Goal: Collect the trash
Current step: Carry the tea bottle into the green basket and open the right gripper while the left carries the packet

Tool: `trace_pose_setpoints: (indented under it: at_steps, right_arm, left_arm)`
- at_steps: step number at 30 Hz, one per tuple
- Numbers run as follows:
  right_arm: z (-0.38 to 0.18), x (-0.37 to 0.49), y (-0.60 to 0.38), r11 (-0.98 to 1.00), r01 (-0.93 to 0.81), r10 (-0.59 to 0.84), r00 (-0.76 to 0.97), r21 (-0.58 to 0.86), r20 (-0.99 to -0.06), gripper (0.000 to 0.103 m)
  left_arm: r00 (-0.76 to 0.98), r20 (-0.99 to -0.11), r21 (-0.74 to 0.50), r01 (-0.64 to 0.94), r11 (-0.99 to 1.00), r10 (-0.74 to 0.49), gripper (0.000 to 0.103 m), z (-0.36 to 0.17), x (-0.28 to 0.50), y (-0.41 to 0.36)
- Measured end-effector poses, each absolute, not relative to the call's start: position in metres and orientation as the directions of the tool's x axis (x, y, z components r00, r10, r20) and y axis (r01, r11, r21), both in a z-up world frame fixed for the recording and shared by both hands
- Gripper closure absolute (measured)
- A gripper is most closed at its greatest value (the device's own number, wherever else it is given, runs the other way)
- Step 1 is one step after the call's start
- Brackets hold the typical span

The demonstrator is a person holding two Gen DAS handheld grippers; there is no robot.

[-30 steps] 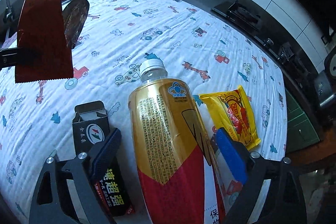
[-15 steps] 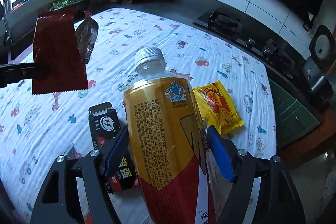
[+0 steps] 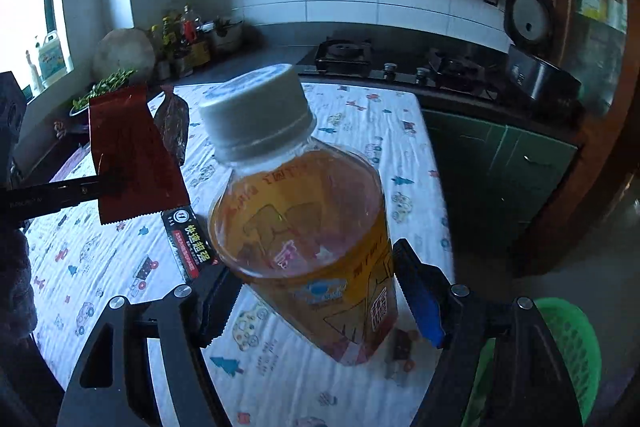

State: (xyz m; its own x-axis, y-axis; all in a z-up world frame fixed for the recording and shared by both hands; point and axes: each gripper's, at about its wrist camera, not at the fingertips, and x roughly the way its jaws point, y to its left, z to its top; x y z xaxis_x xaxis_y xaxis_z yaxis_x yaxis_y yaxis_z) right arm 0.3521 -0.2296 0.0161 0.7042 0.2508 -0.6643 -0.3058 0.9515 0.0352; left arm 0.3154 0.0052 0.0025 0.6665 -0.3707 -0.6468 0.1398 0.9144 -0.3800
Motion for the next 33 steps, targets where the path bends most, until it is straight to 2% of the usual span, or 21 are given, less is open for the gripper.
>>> trace_pose_setpoints:
  at_steps: [9, 16, 25, 33]
  right_arm:
    - [0.024, 0.307, -0.345, 0.994, -0.099, 0.103, 0.745, 0.044, -0.659, 0.033]
    - [-0.009, 0.293, -0.424, 0.997, 0.055, -0.001, 0.714, 0.056, -0.701, 0.033]
    - [-0.063, 0.294, -0.479, 0.984, 0.166, -0.059, 0.633, 0.061, -0.772, 0.034]
    - [-0.076, 0.291, -0.5, 0.973, 0.222, -0.089, 0.624, 0.067, -0.777, 0.034]
  left_arm:
    - [0.598, -0.65, -0.377, 0.283, 0.882, -0.47, 0.095, 0.006, 0.315, -0.084]
    - [0.547, -0.665, -0.368, 0.352, 0.861, -0.508, 0.095, 0.004, 0.319, -0.139]
    - [0.486, -0.692, -0.343, 0.428, 0.836, -0.533, 0.095, -0.001, 0.322, -0.202]
    - [0.425, -0.714, -0.33, 0.497, 0.802, -0.557, 0.095, -0.01, 0.316, -0.255]
